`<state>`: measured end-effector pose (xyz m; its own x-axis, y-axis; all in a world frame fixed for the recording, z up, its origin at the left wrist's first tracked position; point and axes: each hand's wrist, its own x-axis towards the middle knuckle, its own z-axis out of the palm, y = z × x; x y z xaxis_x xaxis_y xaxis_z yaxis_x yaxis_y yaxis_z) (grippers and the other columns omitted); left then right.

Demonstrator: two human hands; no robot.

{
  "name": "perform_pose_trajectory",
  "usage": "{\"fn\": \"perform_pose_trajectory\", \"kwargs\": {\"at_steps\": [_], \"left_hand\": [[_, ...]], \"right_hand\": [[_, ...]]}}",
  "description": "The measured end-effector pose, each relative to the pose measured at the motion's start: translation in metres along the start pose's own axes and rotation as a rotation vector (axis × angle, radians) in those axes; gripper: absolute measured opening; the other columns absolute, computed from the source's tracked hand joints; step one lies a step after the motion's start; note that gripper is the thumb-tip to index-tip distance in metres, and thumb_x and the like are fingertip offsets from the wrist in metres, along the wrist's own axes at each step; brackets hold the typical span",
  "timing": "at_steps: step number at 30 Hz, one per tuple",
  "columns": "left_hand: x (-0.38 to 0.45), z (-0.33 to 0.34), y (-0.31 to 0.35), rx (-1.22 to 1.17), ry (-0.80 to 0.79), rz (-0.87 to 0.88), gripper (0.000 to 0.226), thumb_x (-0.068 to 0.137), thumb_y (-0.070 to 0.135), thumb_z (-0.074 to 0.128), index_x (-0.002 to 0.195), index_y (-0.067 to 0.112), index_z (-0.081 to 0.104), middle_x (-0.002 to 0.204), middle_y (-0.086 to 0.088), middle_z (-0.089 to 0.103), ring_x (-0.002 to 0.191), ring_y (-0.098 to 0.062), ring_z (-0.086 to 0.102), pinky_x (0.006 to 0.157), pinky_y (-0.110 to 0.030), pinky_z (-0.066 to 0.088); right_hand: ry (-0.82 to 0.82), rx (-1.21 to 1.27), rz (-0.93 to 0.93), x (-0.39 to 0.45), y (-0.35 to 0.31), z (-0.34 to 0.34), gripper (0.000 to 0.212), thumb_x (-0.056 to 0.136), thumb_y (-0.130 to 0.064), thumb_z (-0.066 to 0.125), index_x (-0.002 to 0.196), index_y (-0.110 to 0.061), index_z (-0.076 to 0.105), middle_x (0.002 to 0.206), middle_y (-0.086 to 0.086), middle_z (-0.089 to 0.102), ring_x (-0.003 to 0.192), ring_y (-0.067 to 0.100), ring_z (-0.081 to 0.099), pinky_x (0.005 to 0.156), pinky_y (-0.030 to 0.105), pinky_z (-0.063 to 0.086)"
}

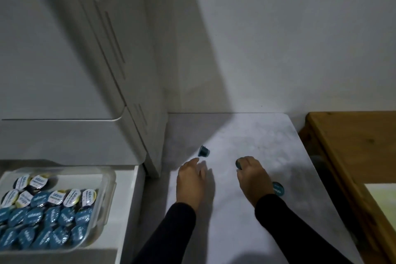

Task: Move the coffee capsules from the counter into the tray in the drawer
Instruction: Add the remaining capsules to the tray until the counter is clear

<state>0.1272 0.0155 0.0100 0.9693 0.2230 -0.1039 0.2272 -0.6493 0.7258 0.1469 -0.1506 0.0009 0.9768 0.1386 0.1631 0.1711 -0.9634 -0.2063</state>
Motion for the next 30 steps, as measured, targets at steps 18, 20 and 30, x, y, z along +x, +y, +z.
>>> {"fn": "perform_pose_trajectory", "kwargs": {"at_steps": [18, 20, 30], "left_hand": [[0.064, 0.061, 0.001, -0.147, 0.079, 0.018, 0.026, 0.083, 0.008, 0.062, 0.105, 0.021, 0.069, 0.121, 0.010, 0.047, 0.116, -0.002, 0.042, 0.102, -0.018, 0.035], [0.062, 0.062, 0.002, -0.229, 0.059, -0.029, 0.026, 0.085, 0.006, 0.063, 0.105, 0.019, 0.070, 0.124, 0.011, 0.040, 0.119, -0.003, 0.040, 0.103, -0.017, 0.032], [0.063, 0.069, -0.007, -0.245, 0.161, -0.021, 0.018, 0.087, 0.012, 0.062, 0.099, 0.020, 0.073, 0.111, 0.012, 0.060, 0.111, -0.003, 0.052, 0.096, 0.002, 0.027]], "right_hand": [[-0.242, 0.350, 0.134, 0.057, 0.025, 0.023, 0.005, 0.088, -0.009, 0.051, 0.084, -0.011, 0.052, 0.087, 0.005, 0.054, 0.077, 0.022, 0.050, 0.066, 0.031, 0.042], [-0.228, 0.415, 0.135, 0.059, 0.024, 0.023, 0.010, 0.088, -0.007, 0.051, 0.080, -0.012, 0.053, 0.084, 0.005, 0.057, 0.075, 0.022, 0.052, 0.068, 0.032, 0.044], [-0.256, 0.549, 0.216, 0.070, 0.027, 0.025, 0.019, 0.082, -0.024, 0.067, 0.091, -0.007, 0.069, 0.095, 0.003, 0.066, 0.093, 0.016, 0.060, 0.079, 0.015, 0.037]]}}
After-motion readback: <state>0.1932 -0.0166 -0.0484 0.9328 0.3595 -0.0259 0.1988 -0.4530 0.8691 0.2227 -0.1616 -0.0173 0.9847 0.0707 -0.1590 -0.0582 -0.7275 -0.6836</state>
